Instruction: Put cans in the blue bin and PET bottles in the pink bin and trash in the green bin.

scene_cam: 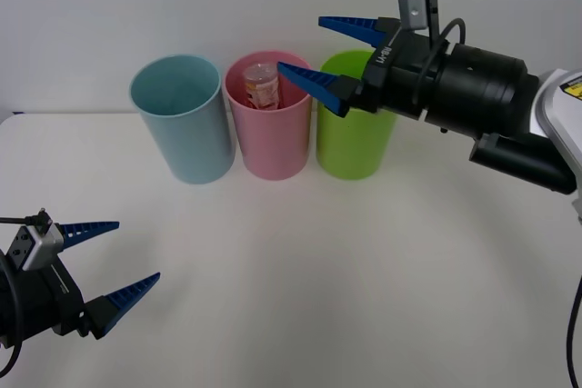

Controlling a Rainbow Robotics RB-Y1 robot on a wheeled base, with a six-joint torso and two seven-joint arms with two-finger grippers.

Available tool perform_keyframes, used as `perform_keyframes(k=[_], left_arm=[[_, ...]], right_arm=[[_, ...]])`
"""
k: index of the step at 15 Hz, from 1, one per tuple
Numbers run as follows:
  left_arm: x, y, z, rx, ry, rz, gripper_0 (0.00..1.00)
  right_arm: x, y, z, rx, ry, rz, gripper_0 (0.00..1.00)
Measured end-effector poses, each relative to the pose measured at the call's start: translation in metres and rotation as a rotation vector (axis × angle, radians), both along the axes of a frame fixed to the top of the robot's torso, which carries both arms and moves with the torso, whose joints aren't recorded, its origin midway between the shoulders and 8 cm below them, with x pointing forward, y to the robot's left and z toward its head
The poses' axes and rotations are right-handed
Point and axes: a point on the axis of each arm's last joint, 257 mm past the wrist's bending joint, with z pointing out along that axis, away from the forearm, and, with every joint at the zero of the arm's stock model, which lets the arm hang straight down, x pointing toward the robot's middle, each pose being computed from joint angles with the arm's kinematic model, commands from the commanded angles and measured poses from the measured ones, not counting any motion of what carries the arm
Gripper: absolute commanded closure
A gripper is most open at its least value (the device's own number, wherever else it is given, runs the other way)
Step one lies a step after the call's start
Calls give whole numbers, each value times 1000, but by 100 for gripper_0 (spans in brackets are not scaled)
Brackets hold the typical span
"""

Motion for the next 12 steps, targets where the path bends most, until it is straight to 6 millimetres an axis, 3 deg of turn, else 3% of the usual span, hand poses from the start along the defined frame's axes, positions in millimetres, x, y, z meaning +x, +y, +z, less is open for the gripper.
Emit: perform_keyframes(k=[7,12], left_arm=[[0,0,0,0,0,0,0],[0,0,0,0,0,0,0]], right_arm=[[-93,-78,-65,-121,58,66,0],[-135,-117,-120,-210,103,47,0]])
